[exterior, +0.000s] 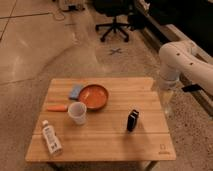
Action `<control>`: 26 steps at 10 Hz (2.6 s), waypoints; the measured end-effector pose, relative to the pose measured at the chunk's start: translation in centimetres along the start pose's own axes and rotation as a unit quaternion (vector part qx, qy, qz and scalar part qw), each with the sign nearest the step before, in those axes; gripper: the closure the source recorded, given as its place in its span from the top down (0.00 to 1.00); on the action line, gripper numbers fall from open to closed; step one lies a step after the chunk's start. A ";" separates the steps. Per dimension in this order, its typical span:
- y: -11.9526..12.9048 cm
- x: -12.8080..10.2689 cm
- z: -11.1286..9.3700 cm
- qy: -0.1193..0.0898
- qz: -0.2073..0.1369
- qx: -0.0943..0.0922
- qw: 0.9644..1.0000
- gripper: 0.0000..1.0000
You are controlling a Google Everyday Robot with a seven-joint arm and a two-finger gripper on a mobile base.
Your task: Move the arm in a circular motion
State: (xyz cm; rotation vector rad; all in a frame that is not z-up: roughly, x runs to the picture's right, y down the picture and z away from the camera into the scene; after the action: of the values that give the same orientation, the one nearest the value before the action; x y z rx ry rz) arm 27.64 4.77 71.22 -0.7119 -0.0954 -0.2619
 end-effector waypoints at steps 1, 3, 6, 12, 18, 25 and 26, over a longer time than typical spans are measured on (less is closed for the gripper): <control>0.0 0.0 0.0 0.000 0.000 0.000 1.000 0.65; 0.0 0.0 0.0 0.000 0.000 0.000 1.000 0.65; 0.0 0.0 0.0 0.000 0.000 0.000 1.000 0.65; 0.0 0.0 0.0 0.000 0.000 0.000 1.000 0.65; -3.4 -2.8 0.0 -0.002 -0.029 -0.001 1.000 0.65; -13.8 -16.6 0.1 -0.008 -0.107 -0.001 0.994 0.65; -14.5 -18.8 0.0 -0.011 -0.118 -0.001 0.993 0.65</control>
State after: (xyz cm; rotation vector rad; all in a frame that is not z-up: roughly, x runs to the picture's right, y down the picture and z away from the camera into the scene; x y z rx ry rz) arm 5.64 -1.92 77.10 -0.7050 -0.2016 -0.4801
